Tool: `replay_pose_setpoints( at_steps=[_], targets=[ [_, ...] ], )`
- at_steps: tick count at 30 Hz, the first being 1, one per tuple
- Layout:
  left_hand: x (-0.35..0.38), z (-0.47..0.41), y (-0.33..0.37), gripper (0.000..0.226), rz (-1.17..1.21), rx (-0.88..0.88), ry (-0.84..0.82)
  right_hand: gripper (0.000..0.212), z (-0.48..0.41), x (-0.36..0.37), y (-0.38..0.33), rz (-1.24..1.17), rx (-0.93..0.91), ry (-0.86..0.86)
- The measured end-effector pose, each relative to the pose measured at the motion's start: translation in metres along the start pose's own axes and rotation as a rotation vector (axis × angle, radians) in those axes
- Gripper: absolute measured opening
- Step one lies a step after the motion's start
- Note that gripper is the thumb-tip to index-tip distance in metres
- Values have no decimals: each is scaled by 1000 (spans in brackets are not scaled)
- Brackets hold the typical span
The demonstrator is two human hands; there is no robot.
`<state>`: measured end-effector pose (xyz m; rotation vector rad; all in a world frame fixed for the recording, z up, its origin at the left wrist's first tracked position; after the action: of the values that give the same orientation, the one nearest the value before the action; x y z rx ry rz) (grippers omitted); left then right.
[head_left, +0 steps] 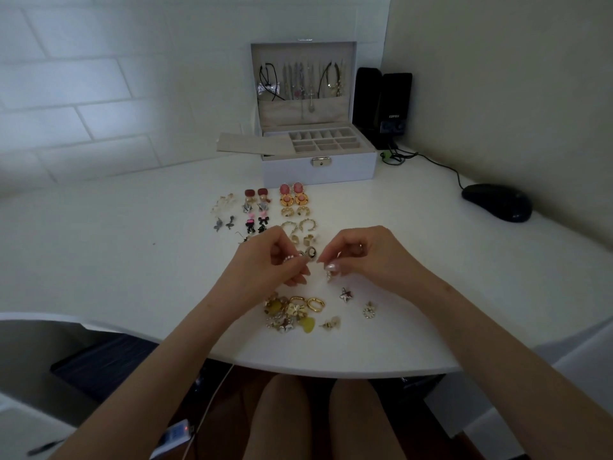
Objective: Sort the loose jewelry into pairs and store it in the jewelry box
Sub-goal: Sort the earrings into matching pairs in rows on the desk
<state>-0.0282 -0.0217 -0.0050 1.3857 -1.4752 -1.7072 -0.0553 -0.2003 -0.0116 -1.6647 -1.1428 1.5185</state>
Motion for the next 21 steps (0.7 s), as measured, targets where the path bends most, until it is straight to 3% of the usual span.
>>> replay_pose_setpoints(
  at_steps=[11, 21],
  targets=[
    [-2, -2, 0, 20, -95, 121, -39, 30, -1, 3, 1, -19, 6, -93],
    [0, -3, -4, 3, -174, 110, 4, 31, -2, 3, 3, 105, 1, -39]
  ],
)
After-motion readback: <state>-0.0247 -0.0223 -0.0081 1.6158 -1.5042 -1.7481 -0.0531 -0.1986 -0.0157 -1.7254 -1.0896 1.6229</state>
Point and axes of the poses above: each hand's wrist, its own z-axis away from the middle knuckle, its own x-axis out of the palm, y = z × x, the point moved 2 cm from there along -z, towards the middle knuckle, and after that the axes turned 3 degrees about z, right-handed, at the moved point
